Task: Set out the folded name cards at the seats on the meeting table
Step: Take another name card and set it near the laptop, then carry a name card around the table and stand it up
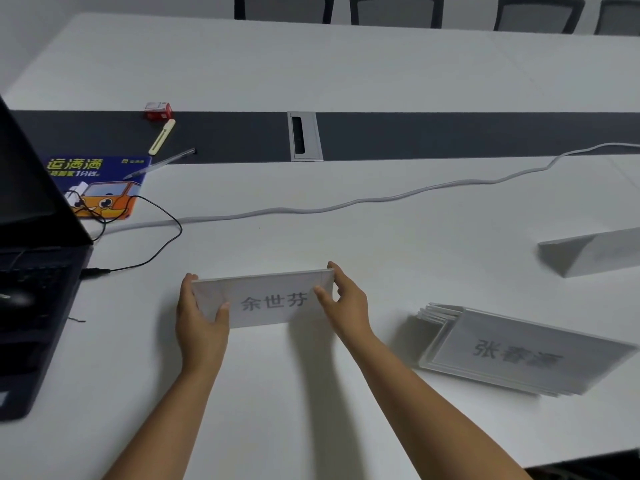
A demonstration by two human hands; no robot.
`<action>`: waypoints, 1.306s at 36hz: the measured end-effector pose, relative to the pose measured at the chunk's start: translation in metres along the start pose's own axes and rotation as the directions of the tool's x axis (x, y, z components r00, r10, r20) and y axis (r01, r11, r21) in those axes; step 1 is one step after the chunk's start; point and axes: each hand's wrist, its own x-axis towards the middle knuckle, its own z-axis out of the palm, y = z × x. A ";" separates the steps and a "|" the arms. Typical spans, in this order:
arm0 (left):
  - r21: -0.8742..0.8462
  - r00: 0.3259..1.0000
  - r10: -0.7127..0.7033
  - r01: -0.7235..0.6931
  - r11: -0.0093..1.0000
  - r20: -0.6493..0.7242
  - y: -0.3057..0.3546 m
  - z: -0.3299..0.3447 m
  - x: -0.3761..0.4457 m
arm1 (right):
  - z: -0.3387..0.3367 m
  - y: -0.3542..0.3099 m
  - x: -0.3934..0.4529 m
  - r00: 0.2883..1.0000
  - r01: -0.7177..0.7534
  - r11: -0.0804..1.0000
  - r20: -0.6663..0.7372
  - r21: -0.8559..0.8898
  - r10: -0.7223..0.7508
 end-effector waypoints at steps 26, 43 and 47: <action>0.051 0.999 0.032 -0.033 0.998 0.022 0.006 0.001 0.003 | -0.002 0.003 0.004 1.000 -0.018 1.000 0.021 -0.004 0.018; 0.006 0.995 0.023 -0.023 1.000 0.099 0.020 0.017 -0.077 | -0.058 0.016 -0.088 0.993 0.067 0.997 -0.102 0.034 -0.064; -0.014 0.947 0.084 -0.084 0.996 0.311 0.033 0.044 -0.108 | -0.102 0.050 -0.128 0.932 0.045 0.996 -0.362 0.071 -0.016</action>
